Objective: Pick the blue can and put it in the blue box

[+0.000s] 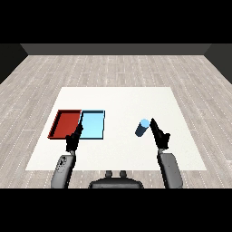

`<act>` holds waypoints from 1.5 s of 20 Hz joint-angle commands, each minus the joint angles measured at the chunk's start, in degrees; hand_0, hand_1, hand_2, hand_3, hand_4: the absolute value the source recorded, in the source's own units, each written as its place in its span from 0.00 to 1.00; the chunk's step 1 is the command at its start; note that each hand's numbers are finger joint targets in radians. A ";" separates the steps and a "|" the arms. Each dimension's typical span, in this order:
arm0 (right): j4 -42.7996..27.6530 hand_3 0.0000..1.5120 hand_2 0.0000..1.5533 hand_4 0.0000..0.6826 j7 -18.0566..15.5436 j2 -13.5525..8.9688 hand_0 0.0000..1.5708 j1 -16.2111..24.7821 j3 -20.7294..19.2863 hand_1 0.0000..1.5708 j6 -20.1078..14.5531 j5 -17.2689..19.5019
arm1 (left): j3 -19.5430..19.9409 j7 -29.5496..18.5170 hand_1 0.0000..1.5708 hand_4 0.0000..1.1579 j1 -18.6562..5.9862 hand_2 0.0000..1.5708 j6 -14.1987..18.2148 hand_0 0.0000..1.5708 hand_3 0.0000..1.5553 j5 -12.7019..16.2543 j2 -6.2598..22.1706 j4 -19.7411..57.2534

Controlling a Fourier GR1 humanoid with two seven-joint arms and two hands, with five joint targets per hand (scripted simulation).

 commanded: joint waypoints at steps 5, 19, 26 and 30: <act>9.29 0.00 0.00 0.00 -0.28 -0.29 0.00 -4.27 -4.75 0.00 0.52 -1.12 | 2.37 -1.41 0.00 0.00 0.67 0.00 -0.09 0.00 0.00 1.75 -1.78 -1.37; 15.70 0.00 0.00 0.00 -23.94 -0.35 0.00 -6.68 -7.23 0.00 12.57 -8.11 | 0.07 -22.43 0.00 0.00 2.84 0.00 2.20 0.00 0.00 1.79 -6.10 -3.82; 17.12 0.00 0.00 0.00 -24.15 -0.50 0.00 -9.68 -8.22 0.00 11.40 -7.47 | 4.54 -20.77 0.00 0.00 3.14 0.00 -1.91 0.00 0.00 3.37 -2.71 -5.42; 11.07 0.00 0.00 0.00 -17.93 1.58 0.00 -8.03 -6.41 0.00 8.35 -7.62 | 5.55 -20.51 0.00 0.00 1.06 0.00 -1.92 0.00 0.00 4.37 -2.86 -4.59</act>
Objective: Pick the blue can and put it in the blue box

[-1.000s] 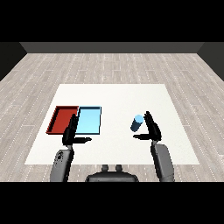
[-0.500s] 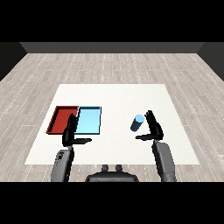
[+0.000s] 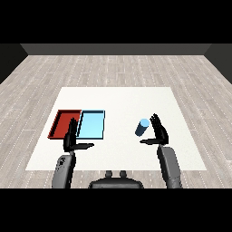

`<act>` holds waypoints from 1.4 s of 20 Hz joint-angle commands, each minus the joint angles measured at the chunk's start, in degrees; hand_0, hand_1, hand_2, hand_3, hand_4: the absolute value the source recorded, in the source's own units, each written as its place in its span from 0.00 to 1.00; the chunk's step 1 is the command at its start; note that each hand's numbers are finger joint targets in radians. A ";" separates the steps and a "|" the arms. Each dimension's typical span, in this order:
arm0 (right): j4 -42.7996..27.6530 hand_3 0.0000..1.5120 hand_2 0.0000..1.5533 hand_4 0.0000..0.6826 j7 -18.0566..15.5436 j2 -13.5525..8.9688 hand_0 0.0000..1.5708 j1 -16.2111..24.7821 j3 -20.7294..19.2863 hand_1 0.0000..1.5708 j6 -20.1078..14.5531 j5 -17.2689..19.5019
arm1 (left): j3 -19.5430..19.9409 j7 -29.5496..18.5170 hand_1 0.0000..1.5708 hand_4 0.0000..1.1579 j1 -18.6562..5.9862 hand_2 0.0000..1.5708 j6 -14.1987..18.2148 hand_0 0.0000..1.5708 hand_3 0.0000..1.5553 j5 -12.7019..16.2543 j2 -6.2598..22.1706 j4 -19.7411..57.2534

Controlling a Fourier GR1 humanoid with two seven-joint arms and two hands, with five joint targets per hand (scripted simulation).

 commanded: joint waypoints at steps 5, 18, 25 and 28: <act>9.70 0.00 0.00 0.00 -4.40 -0.12 0.00 -3.00 -2.34 0.00 0.53 -0.36 | 2.27 -0.03 0.00 0.00 -3.36 0.00 -1.47 0.00 0.00 0.77 1.87 2.99; 17.98 0.00 0.00 0.00 0.60 -1.84 0.00 -9.07 -4.64 0.00 -1.95 -1.70 | 0.92 0.90 0.00 0.00 0.72 0.00 -1.22 0.00 0.00 0.10 0.82 -1.29; 30.39 0.00 0.00 0.00 -5.85 -2.25 0.00 -13.65 -5.97 0.00 -1.06 -1.38 | 0.53 2.47 0.00 0.00 4.58 0.00 -0.19 0.00 0.00 -0.32 0.80 -6.43; 32.77 0.00 0.00 0.00 -4.13 -2.11 0.00 -16.30 -6.37 0.00 0.33 -3.13 | 0.20 -4.05 0.00 0.00 2.65 0.00 -0.67 0.00 0.00 -0.45 -1.06 1.48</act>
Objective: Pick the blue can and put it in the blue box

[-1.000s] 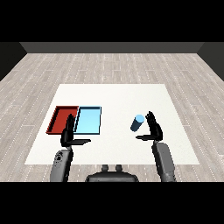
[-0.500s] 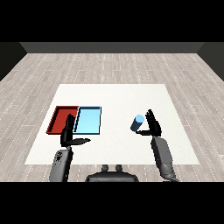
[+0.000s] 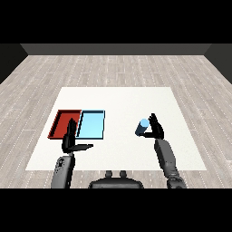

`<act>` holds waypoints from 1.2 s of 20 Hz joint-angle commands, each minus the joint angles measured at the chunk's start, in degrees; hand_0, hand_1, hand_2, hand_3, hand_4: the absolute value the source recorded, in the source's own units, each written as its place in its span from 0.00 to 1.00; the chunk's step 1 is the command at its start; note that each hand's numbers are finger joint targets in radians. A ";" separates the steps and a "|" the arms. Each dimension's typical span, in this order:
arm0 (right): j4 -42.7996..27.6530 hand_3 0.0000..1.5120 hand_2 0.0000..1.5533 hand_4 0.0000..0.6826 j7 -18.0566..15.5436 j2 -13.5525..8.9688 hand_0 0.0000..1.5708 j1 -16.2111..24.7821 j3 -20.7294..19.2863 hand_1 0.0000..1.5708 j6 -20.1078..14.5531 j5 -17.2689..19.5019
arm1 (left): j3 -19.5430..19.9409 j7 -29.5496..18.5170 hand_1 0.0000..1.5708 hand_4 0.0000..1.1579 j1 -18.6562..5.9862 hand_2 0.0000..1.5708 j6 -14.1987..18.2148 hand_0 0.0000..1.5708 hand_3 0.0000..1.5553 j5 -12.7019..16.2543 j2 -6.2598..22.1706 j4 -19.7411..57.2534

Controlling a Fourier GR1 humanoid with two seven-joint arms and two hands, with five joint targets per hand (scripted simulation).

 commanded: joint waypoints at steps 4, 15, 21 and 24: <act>5.44 0.00 0.00 0.00 -0.83 -0.10 0.00 -2.83 -0.28 0.00 0.06 -1.24 | -0.51 -1.86 0.00 0.00 1.97 0.00 -0.37 0.00 0.00 -0.90 0.09 -0.81; 15.67 0.00 0.00 0.00 -5.21 0.09 0.00 -9.26 -1.13 0.00 0.06 -1.75 | 0.97 1.47 0.00 0.00 -3.84 0.00 1.30 0.00 0.00 -1.65 0.69 1.71; 15.17 0.00 0.00 0.00 -3.56 2.57 0.00 -9.18 0.29 0.00 -1.85 -2.02 | 1.21 -3.86 0.00 0.00 -0.70 0.00 -1.50 0.00 0.00 -0.18 0.71 3.46; 13.48 0.00 0.00 0.00 -2.45 2.94 0.00 -8.56 0.54 0.00 -4.04 -1.97 | -1.10 2.69 0.00 0.00 2.18 0.00 -0.18 0.00 0.00 -0.78 -0.18 -4.91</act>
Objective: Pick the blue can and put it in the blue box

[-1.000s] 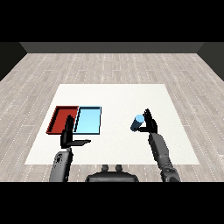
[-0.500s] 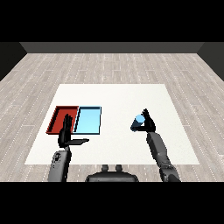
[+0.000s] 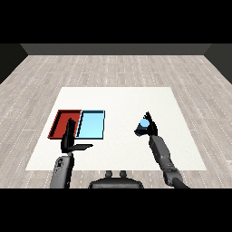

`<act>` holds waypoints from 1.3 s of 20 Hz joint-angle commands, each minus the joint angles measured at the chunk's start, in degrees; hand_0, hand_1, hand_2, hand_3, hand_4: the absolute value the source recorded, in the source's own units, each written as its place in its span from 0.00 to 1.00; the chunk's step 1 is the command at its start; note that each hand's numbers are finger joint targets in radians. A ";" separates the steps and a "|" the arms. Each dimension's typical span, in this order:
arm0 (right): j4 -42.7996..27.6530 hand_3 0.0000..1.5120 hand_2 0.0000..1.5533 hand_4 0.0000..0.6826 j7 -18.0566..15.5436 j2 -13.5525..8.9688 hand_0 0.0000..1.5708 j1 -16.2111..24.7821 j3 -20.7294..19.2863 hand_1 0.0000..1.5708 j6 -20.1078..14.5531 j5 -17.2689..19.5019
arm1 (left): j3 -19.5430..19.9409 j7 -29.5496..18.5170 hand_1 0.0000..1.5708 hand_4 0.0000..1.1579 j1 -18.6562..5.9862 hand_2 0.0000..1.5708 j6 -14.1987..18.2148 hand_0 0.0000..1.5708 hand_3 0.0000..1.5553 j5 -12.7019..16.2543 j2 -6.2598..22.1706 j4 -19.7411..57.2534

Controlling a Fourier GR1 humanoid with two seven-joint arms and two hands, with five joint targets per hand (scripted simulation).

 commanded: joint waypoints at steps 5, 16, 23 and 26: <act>1.66 0.00 0.00 0.00 -1.13 0.95 0.00 -0.60 -0.72 0.00 -0.33 -1.59 | -0.90 0.81 0.00 0.00 0.47 0.00 0.80 0.00 0.00 -0.91 -0.83 -0.26; 8.36 0.95 0.94 0.79 -0.46 -0.04 0.93 -6.17 -0.23 0.93 -10.85 2.56 | 0.88 -2.72 0.00 0.00 1.61 0.00 -2.27 0.00 0.00 1.15 0.84 0.82; -3.91 0.89 0.95 0.66 -0.70 2.63 0.93 0.13 4.32 0.93 -13.22 4.73 | 0.41 0.89 0.00 0.00 -1.58 0.00 -0.73 0.00 0.00 -0.12 0.84 0.95; -7.05 0.89 0.95 0.71 -1.79 1.40 0.92 0.67 5.52 0.92 -14.00 6.44 | 0.05 0.65 0.00 0.00 -1.23 0.00 -1.02 0.00 0.00 0.01 0.57 0.82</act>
